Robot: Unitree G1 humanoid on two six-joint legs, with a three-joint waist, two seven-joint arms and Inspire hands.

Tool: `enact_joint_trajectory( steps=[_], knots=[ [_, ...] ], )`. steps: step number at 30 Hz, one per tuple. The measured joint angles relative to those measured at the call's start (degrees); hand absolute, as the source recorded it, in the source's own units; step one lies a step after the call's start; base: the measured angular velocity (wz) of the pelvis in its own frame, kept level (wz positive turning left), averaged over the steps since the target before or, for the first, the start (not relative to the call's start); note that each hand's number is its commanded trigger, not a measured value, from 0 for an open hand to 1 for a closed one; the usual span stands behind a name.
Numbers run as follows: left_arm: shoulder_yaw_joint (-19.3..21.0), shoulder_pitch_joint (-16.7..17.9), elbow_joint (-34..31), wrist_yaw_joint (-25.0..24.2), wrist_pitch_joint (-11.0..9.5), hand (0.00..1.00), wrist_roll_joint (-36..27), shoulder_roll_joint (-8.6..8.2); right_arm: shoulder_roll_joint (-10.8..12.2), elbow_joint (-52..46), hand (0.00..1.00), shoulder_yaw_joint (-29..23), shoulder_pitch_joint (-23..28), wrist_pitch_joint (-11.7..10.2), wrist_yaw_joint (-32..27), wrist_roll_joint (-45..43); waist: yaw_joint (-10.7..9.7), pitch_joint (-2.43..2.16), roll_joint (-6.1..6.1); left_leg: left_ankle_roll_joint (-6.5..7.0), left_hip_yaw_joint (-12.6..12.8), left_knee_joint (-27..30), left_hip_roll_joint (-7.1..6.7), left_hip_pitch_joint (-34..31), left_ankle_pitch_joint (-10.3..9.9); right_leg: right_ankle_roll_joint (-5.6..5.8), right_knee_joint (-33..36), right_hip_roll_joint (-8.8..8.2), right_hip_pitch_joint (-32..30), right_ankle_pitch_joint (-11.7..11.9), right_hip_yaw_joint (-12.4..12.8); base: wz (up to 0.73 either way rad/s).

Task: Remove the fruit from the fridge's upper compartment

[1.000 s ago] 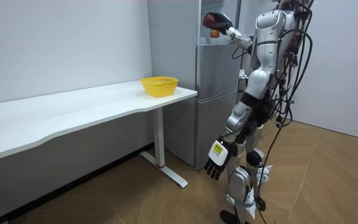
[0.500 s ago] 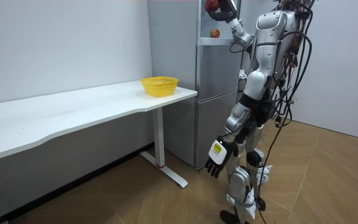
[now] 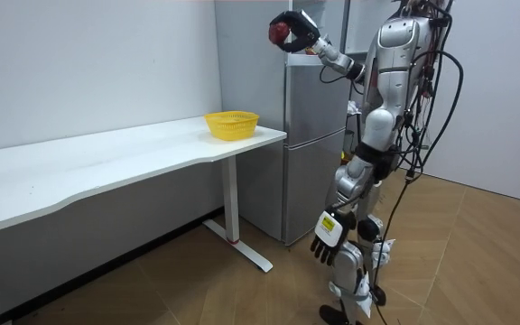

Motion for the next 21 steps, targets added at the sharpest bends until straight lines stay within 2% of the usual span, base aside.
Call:
enact_joint_trajectory(
  steps=[2,5,7,11,13,14,15,21],
  knots=[
    [0.05,0.03,-0.01,-0.45,0.0,0.0,0.01,0.31,-0.27,3.66,1.0,-0.02,-1.72,0.03,0.01,-0.81,0.0,0.2,-0.27,-0.07,-0.52,0.1,0.0,-0.33,0.04,0.0,-0.01,0.03,-0.12,0.0,-0.39,0.11],
    [0.06,0.02,-0.08,-1.28,0.0,0.0,0.1,0.25,-0.34,7.57,1.0,-0.04,-3.24,0.03,-0.01,-1.54,0.5,0.02,-0.63,-0.07,-0.85,0.36,-0.03,-0.8,0.04,0.0,-0.08,0.02,-0.29,0.0,-0.82,0.07],
    [0.04,-0.08,-0.29,-1.29,0.02,0.0,0.08,0.14,-0.36,10.25,1.0,0.03,-3.85,0.08,-0.04,-1.54,0.86,0.08,-0.85,-0.07,-1.01,0.28,-0.05,-0.83,0.04,0.0,-0.1,0.01,-0.31,0.0,-0.92,0.06],
    [0.01,-0.16,-1.18,-1.33,0.41,0.0,0.08,0.15,-0.35,15.77,1.0,1.94,-4.19,1.88,0.17,-1.55,1.35,-0.2,-1.69,-0.07,-1.83,0.27,-0.14,-1.08,0.06,0.0,-0.14,-0.07,-0.52,0.0,-1.72,0.09],
    [0.0,-0.16,-1.19,-1.35,0.4,0.0,0.1,0.11,-0.34,18.37,1.0,2.83,-4.19,2.09,0.81,-1.71,2.18,-0.17,-1.78,-0.05,-1.93,0.25,-0.18,-1.02,0.07,0.0,-0.09,-0.13,-0.52,0.0,-1.72,0.0],
    [0.05,-0.13,-1.19,-1.35,0.4,0.0,0.15,0.12,-0.34,19.82,1.0,3.22,-4.2,2.87,1.29,-2.03,2.79,-0.15,-1.86,-0.04,-2.14,0.22,-0.2,-1.06,0.08,0.0,-0.08,-0.15,-0.58,0.0,-1.77,0.05],
    [0.12,-0.11,-1.19,-1.35,0.4,0.0,0.16,0.15,-0.34,20.85,1.0,3.57,-4.19,3.64,1.74,-2.48,2.88,-0.09,-1.93,-0.02,-2.64,0.14,-0.28,-1.11,0.09,0.0,-0.11,-0.19,-0.54,0.0,-2.02,0.09],
    [0.1,-0.09,-1.14,-1.4,1.18,0.0,0.16,0.06,-0.04,22.46,1.0,4.25,-4.2,5.08,2.5,-3.89,4.35,0.23,-2.14,0.1,-3.48,-0.06,-0.66,-1.14,0.18,0.02,-0.52,-0.47,-0.23,-0.01,-2.83,0.06]
  ],
)
